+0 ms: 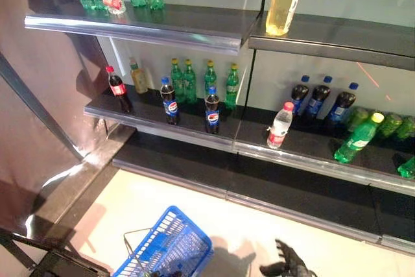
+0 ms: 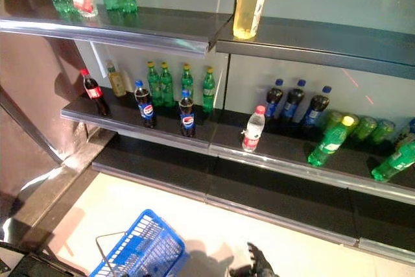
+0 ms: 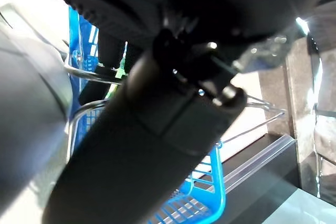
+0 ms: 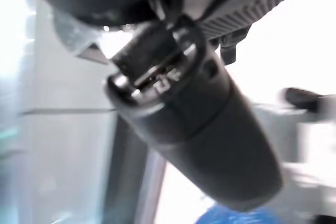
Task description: Pick up the drink and place into the basket.
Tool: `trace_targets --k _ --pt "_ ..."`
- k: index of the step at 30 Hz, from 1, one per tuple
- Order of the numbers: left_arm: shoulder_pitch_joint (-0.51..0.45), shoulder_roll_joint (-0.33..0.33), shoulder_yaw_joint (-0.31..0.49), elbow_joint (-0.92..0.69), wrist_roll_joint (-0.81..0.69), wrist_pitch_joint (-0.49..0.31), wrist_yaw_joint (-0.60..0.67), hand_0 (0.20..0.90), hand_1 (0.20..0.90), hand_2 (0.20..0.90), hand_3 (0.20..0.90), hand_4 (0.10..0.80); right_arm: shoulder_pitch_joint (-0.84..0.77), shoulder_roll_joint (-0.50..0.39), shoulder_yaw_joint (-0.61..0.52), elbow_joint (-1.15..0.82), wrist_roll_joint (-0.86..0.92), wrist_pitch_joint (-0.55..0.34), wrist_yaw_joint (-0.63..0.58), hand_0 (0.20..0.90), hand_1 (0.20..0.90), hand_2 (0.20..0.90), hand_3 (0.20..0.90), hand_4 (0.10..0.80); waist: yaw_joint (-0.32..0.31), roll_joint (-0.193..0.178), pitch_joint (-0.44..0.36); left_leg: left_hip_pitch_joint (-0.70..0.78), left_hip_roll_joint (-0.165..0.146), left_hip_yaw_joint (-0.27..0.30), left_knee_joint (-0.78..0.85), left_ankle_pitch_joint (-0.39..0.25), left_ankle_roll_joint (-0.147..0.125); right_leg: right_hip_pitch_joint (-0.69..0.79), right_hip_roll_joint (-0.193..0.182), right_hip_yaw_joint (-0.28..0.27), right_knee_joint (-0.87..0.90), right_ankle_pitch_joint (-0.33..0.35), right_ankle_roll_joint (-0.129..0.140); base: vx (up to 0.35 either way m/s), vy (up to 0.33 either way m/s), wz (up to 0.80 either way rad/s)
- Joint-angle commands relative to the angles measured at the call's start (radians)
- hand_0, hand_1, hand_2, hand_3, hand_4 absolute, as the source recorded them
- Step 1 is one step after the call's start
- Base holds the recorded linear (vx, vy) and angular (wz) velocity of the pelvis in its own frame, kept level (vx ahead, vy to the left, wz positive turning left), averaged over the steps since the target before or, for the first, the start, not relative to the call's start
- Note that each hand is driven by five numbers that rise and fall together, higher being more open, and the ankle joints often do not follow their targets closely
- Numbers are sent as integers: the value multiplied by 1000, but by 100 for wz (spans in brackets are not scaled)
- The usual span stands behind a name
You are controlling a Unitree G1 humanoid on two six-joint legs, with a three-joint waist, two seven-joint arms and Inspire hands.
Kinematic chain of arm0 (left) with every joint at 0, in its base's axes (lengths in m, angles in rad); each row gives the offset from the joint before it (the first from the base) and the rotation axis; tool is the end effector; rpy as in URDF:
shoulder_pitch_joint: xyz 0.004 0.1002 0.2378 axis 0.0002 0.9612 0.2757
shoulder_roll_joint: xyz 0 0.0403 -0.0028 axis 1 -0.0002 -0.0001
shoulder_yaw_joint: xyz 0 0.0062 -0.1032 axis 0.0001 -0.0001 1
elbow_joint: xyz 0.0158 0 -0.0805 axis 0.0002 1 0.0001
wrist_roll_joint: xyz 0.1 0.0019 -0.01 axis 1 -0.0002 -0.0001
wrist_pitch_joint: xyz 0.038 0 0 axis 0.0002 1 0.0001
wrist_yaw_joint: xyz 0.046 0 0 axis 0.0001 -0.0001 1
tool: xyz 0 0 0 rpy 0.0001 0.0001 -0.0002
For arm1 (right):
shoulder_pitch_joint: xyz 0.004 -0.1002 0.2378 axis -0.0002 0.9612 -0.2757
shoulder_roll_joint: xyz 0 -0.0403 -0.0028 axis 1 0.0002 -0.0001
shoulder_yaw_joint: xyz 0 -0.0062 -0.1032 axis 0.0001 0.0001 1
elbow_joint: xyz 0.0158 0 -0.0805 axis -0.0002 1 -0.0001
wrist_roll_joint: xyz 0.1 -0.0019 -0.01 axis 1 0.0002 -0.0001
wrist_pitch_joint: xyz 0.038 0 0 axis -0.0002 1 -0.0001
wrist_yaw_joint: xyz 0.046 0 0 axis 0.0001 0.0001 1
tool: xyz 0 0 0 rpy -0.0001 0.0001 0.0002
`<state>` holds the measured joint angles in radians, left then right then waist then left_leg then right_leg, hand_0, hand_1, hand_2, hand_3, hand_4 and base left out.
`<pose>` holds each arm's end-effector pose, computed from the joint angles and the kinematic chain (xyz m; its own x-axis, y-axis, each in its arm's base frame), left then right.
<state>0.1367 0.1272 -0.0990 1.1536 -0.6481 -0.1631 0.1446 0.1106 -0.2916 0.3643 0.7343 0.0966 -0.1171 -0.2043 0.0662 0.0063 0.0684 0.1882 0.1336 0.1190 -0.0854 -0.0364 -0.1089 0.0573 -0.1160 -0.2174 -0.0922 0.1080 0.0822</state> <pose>0.0403 0.1917 -0.1227 0.3263 0.2925 -0.8989 -0.5693 0.8200 0.0602 0.1075 -0.1907 -0.0879 0.7401 -0.1135 -0.6628 -0.1388 0.9387 -0.3156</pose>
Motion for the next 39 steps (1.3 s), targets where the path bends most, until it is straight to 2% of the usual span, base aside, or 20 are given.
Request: trace_targets --k 1,4,5,11,13,18,23,26,30,34,39 --pt "-61 50 14 -88 24 -81 13 300 300 300 200 100 -96 -85 -7 -304 -18 -32 -103 900 900 900 900 800 -18 -47 37 -45 -11 -17 -2 24 31 69 -65 3 5 -49 68 -18 -35 0" --pt "-44 43 24 -82 20 -99 12 300 300 300 200 100 -92 -124 -47 -469 -32 -89 -161 900 900 900 900 800 -29 -48 36 -45 -7 -9 -2 23 31 64 -64 8 5 -49 71 0 0 0" --pt "-41 39 30 -79 19 -105 13 300 300 300 200 100 -96 -137 -71 -555 -32 -53 -168 900 900 900 900 800 -33 -47 36 -44 -6 -7 -2 21 31 63 -64 10 5 -50 71 0 0 0" --pt "-18 21 71 -70 24 -118 2 300 300 300 200 100 -121 -187 -195 -806 -80 -94 -283 900 900 900 900 800 -43 -39 31 -37 1 10 -2 13 27 60 -68 14 5 -57 73 20 16 -1" --pt "-9 16 85 -64 33 -121 -5 300 300 300 200 100 -138 -204 -230 -837 -84 -117 -330 900 900 900 900 800 -40 -38 27 -34 4 13 -2 11 26 61 -68 13 5 -59 72 47 31 -1" --pt "17 9 117 -45 57 -132 -24 300 300 300 200 100 -166 -250 -334 -893 -67 -103 -428 900 900 900 900 800 -26 -41 14 -26 10 13 -2 7 23 69 -68 2 8 -68 68 68 18 -1" --pt "27 10 123 -46 71 -130 -27 300 300 300 200 100 -167 -266 -370 -901 7 -81 -437 900 900 900 900 800 -13 -50 29 -64 10 0 95 -16 23 45 -67 -3 83 -100 49 42 -2 -1" --pt "16 20 102 -70 65 -113 -19 300 300 300 200 100 -199 -275 -347 -877 44 -106 -465 900 900 900 900 800 -7 -52 69 -125 5 -29 215 -44 22 -3 -63 3 184 -136 26 -7 1 -1" --pt "-21 34 52 -101 24 -98 6 300 300 300 200 100 -324 -248 -298 -794 71 -133 -554 900 900 900 900 800 2 -44 145 -210 3 -56 334 -64 15 -71 -63 9 283 -168 4 -26 9 -2" --pt "-78 57 -5 -151 -30 -107 9 300 300 300 200 100 -499 -231 -267 -729 44 -141 -615 900 900 900 900 800 15 -32 235 -318 -18 -94 384 -58 20 -160 -71 8 319 -160 -6 -205 1 10" --pt "-134 78 -67 -204 -95 -129 14 300 300 300 200 100 -699 -283 -257 -656 76 -138 -671 900 900 900 900 800 30 -13 337 -438 -48 -127 421 -35 35 -274 -79 9 353 -136 -10 -187 11 6"
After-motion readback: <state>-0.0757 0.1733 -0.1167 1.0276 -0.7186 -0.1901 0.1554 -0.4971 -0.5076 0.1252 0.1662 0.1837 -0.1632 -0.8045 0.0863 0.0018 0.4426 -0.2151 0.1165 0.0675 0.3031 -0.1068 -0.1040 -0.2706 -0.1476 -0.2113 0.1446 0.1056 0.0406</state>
